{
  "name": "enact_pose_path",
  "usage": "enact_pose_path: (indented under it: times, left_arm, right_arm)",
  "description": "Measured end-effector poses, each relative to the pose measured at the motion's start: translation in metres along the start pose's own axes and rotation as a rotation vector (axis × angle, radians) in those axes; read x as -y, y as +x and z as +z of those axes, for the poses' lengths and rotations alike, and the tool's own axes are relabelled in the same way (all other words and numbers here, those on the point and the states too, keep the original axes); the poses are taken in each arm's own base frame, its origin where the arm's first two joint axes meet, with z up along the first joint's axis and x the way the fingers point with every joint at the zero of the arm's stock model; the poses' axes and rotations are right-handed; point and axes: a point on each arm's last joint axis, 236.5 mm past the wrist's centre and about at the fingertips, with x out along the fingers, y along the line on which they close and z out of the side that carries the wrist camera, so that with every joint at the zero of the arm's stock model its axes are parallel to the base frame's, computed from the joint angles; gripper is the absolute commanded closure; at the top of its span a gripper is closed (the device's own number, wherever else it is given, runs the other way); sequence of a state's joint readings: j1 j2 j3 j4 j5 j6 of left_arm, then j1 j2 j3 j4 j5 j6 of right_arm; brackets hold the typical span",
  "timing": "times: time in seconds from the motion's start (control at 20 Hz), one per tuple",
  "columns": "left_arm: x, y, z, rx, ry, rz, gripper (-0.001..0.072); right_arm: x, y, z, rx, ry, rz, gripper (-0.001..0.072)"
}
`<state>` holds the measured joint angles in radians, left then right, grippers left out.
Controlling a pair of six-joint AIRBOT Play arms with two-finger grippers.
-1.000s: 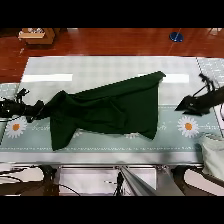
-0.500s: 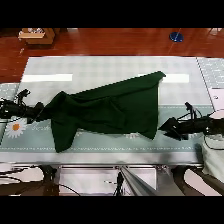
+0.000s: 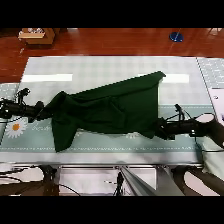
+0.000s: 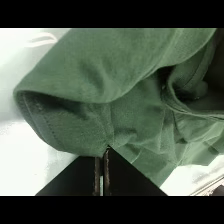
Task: Fold the shirts.
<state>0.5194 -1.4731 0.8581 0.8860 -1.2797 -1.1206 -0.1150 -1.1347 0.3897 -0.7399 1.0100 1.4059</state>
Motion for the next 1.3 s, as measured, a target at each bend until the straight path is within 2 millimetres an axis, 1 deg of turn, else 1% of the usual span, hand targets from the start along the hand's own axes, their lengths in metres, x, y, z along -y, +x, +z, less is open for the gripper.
enact_pose_path:
  times: [0.05, 0.15, 0.25, 0.35, 0.4, 0.45, 0.5, 0.55, 0.6, 0.65, 0.7, 0.75, 0.85, 0.9, 0.95, 1.0, 1.05, 1.1, 1.15, 1.2, 1.25, 1.3]
  left_arm:
    - [0.001, 0.000, 0.000, -0.001, 0.000, -0.003, 0.0666]
    - [0.002, -0.001, -0.001, -0.005, 0.005, -0.007, 0.0666]
    - [0.008, -0.005, -0.001, -0.014, 0.018, -0.020, 0.0667]
    - [0.025, -0.016, 0.003, -0.007, 0.051, -0.058, 0.0667]
    - [0.039, -0.027, 0.008, 0.014, 0.079, -0.086, 0.0667]
    - [0.058, -0.041, 0.016, 0.052, 0.114, -0.119, 0.0667]
    - [0.080, -0.059, 0.025, 0.104, 0.159, -0.155, 0.0667]
    - [0.105, -0.080, 0.032, 0.164, 0.213, -0.188, 0.0667]
    - [0.135, -0.108, 0.039, 0.243, 0.279, -0.228, 0.0667]
    - [0.167, -0.139, 0.041, 0.325, 0.353, -0.262, 0.0667]
    - [0.197, -0.170, 0.040, 0.412, 0.424, -0.291, 0.0667]
    - [0.229, -0.203, 0.033, 0.501, 0.500, -0.318, 0.0667]
    - [0.289, -0.270, 0.005, 0.702, 0.663, -0.329, 0.0667]
    - [0.315, -0.299, -0.014, 0.802, 0.737, -0.327, 0.0667]
    - [0.340, -0.328, -0.037, 0.909, 0.808, -0.317, 0.0667]
    - [0.360, -0.351, -0.059, 1.006, 0.865, -0.304, 0.0667]
    - [0.378, -0.373, -0.082, 1.107, 0.914, -0.294, 0.0667]
    - [0.394, -0.394, -0.107, 1.211, 0.954, -0.284, 0.0667]
    - [0.407, -0.410, -0.131, 1.301, 0.984, -0.271, 0.0667]
    - [0.415, -0.422, -0.151, 1.379, 1.001, -0.251, 0.0668]
    - [0.420, -0.432, -0.168, 1.452, 1.011, -0.227, 0.0668]
    - [0.424, -0.439, -0.186, 1.511, 1.020, -0.199, 0.0668]
  right_arm:
    - [-0.001, 0.005, -0.001, 0.001, -0.009, -0.013, 0.0696]
    - [-0.009, 0.010, -0.004, 0.004, -0.012, -0.006, 0.0695]
    - [-0.020, 0.005, -0.001, 0.035, -0.031, 0.025, 0.0694]
    - [-0.052, -0.016, 0.004, 0.085, -0.061, 0.128, 0.0695]
    - [-0.069, -0.031, 0.005, 0.109, -0.090, 0.175, 0.0695]
    - [-0.091, -0.053, 0.011, 0.167, -0.132, 0.233, 0.0695]
    - [-0.111, -0.077, 0.014, 0.217, -0.181, 0.281, 0.0695]
    - [-0.133, -0.107, 0.016, 0.284, -0.248, 0.321, 0.0695]
    - [-0.156, -0.139, 0.016, 0.357, -0.310, 0.367, 0.0695]
    - [-0.177, -0.175, 0.016, 0.450, -0.378, 0.395, 0.0695]
    - [-0.197, -0.212, 0.013, 0.547, -0.443, 0.420, 0.0695]
    - [-0.219, -0.252, 0.006, 0.650, -0.507, 0.446, 0.0695]
    - [-0.258, -0.328, -0.015, 0.846, -0.628, 0.470, 0.0695]
    - [-0.274, -0.361, -0.029, 0.939, -0.692, 0.464, 0.0696]
    - [-0.289, -0.395, -0.046, 1.040, -0.753, 0.446, 0.0696]
    - [-0.300, -0.427, -0.061, 1.141, -0.802, 0.414, 0.0696]
    - [-0.308, -0.452, -0.075, 1.228, -0.843, 0.370, 0.0695]
    - [-0.314, -0.477, -0.089, 1.315, -0.873, 0.318, 0.0696]
    - [-0.316, -0.499, -0.099, 1.392, -0.891, 0.264, 0.0696]
    - [-0.316, -0.519, -0.109, 1.463, -0.898, 0.202, 0.0696]
    - [-0.315, -0.533, -0.117, 1.514, -0.899, 0.156, 0.0696]
    - [-0.315, -0.546, -0.125, 1.558, -0.901, 0.118, 0.0696]
